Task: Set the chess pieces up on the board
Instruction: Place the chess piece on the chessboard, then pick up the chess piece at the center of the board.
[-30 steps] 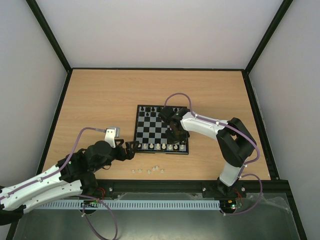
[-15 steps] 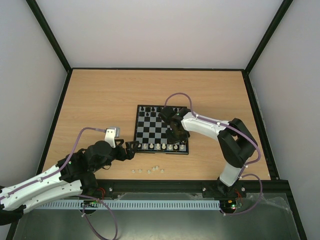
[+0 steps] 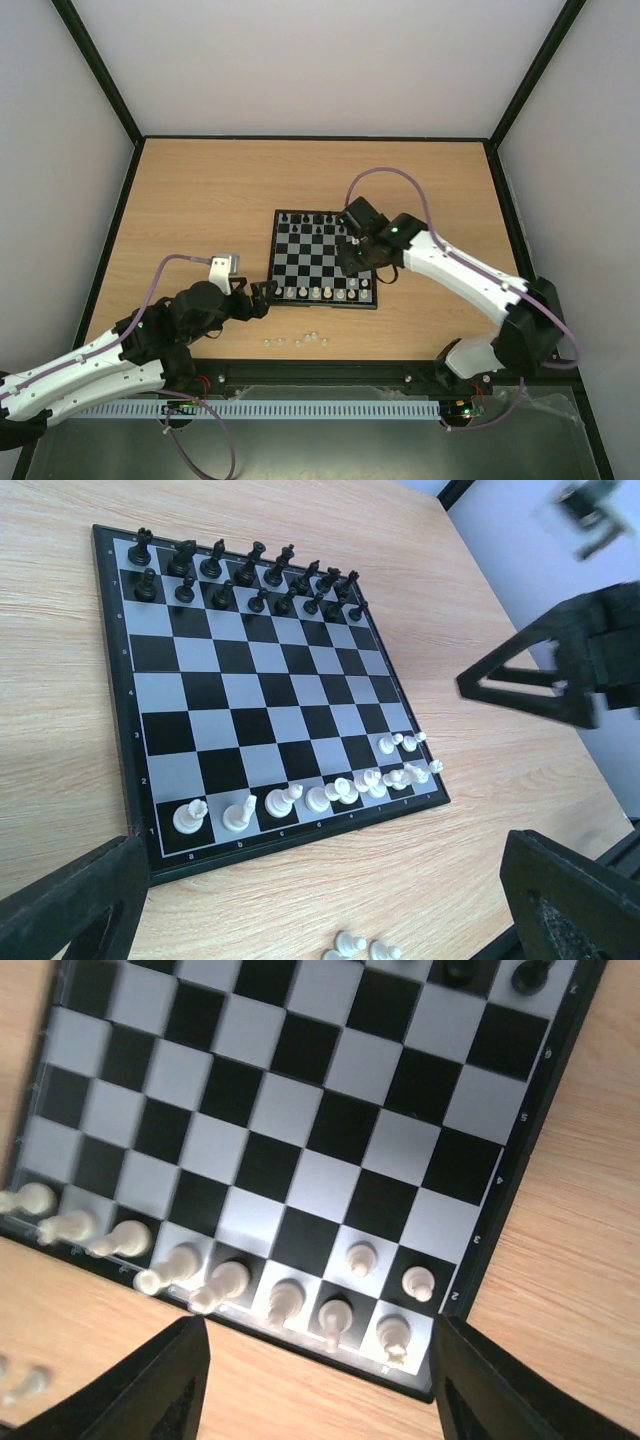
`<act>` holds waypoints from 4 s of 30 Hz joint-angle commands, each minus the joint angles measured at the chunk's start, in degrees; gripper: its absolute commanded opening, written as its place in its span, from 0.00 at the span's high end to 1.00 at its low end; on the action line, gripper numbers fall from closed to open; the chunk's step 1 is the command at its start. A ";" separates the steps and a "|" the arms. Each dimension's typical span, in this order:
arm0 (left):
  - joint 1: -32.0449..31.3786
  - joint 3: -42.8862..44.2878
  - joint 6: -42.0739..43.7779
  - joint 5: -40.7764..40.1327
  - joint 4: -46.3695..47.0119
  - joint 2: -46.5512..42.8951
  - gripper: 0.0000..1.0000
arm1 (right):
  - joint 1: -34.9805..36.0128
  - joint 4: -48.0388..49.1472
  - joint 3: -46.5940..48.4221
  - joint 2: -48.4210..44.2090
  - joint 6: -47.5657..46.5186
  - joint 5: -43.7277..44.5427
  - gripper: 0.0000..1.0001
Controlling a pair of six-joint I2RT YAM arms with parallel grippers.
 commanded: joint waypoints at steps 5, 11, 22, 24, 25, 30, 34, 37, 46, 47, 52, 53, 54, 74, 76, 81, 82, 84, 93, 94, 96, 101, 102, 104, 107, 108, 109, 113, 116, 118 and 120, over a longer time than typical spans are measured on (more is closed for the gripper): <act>0.17 3.86 2.08 -1.15 -0.05 3.08 0.01 | -0.04 0.59 -2.42 -9.99 0.57 -7.90 0.18; 0.37 7.96 1.50 -2.26 -1.45 6.38 0.01 | 0.60 1.01 -1.51 -10.67 -0.63 -12.85 0.01; 0.49 6.16 -0.57 -2.91 -3.23 2.06 0.01 | 10.17 5.52 -8.78 -8.04 1.23 -9.49 0.01; 0.45 5.95 -1.09 -2.46 -3.79 1.75 0.01 | 12.20 5.62 -9.31 -7.29 2.31 -7.72 0.01; 0.46 5.67 -1.23 -2.29 -3.81 1.39 0.01 | 13.29 5.43 -9.46 -6.87 2.57 -7.08 0.01; 0.42 5.22 -1.94 -2.86 -4.77 -0.64 0.01 | 18.56 3.58 -9.58 -4.37 4.65 -3.79 0.17; 0.41 4.98 -2.04 -2.60 -4.79 -1.39 0.01 | 21.50 3.70 -11.04 -2.63 6.43 -3.75 0.36; 0.46 4.94 -1.94 -2.54 -4.82 -1.10 0.01 | 23.52 3.77 -12.09 -0.59 7.45 -3.38 0.41; 0.43 4.21 -2.08 -1.26 -3.59 1.18 0.01 | 27.93 5.78 -12.84 5.19 8.62 -3.83 0.57; 0.42 4.00 -2.08 -0.88 -3.22 1.33 0.01 | 28.19 5.93 -12.94 5.48 8.65 -3.78 0.57; 0.43 3.30 -2.41 -0.32 -2.25 1.94 0.01 | 28.97 7.20 -13.61 6.23 8.68 -4.49 0.63; 0.44 3.19 -2.43 -0.35 -2.16 1.87 0.01 | 29.10 7.29 -13.67 6.40 8.66 -4.46 0.64; 0.41 3.13 -2.50 -0.35 -2.14 1.76 0.01 | 29.20 7.50 -13.76 6.67 8.66 -4.42 0.64; 0.48 3.38 -3.12 -1.38 -5.33 -3.42 0.01 | 29.23 7.41 -9.19 13.18 7.65 -1.64 0.76; 0.43 3.29 -3.14 -1.38 -5.38 -3.82 0.01 | 29.17 6.92 -8.62 13.24 7.51 -1.53 0.76; 0.41 3.29 -3.10 -1.31 -5.18 -3.61 0.01 | 29.20 5.96 -7.86 13.51 7.44 -1.47 0.78; 0.42 3.29 -3.06 -1.31 -5.14 -3.48 0.01 | 29.21 5.90 -7.90 13.42 7.51 -1.43 0.79; 0.46 3.29 -3.04 -1.31 -5.11 -3.41 0.01 | 29.17 5.57 -7.93 13.36 7.63 -1.36 0.79; 0.41 3.05 -2.96 -1.22 -4.87 -3.42 0.01 | 29.23 4.89 -8.83 12.93 8.19 -1.29 0.78; 0.46 3.07 -2.92 -1.23 -4.79 -3.42 0.01 | 29.17 4.91 -9.00 12.79 8.17 -1.28 0.78; 0.41 3.03 -2.96 -1.15 -4.66 -3.42 0.01 | 29.23 4.88 -9.22 12.78 8.21 -1.19 0.79; 0.41 2.90 -2.96 -1.03 -4.60 -3.33 0.01 | 29.17 5.19 -9.46 12.91 8.08 -1.20 0.82; 0.44 2.88 -2.96 -1.05 -4.60 -3.33 0.01 | 29.21 5.12 -9.54 13.01 8.14 -1.18 0.83; 0.46 2.86 -2.93 -1.05 -4.58 -3.33 0.01 | 29.23 5.26 -9.74 13.05 8.08 -1.16 0.85; 0.44 2.78 -2.96 -1.05 -4.48 -3.33 0.01 | 29.18 5.18 -10.13 12.88 8.16 -1.16 0.91; 0.43 2.79 -2.96 -1.05 -4.43 -3.25 0.01 | 29.22 5.03 -10.31 12.72 8.20 -1.10 0.92; 0.41 2.81 -2.96 -0.99 -4.35 -3.18 0.01 | 29.25 4.87 -10.36 12.48 8.36 -0.89 0.93; 0.48 2.70 -2.96 -0.88 -4.04 -2.89 0.01 | 29.17 3.34 -10.65 10.08 8.66 0.43 0.95; 0.49 2.62 -2.88 -0.88 -3.91 -2.72 0.01 | 29.16 1.03 -10.26 7.26 8.66 2.32 0.95; 0.43 2.72 -2.81 -0.88 -3.75 -2.59 0.01 | 28.79 -1.07 -9.49 5.31 10.15 3.76 0.95; 0.47 2.82 -2.70 -0.88 -3.65 -2.47 0.01 | 27.80 -2.84 -8.85 3.07 9.80 4.67 0.95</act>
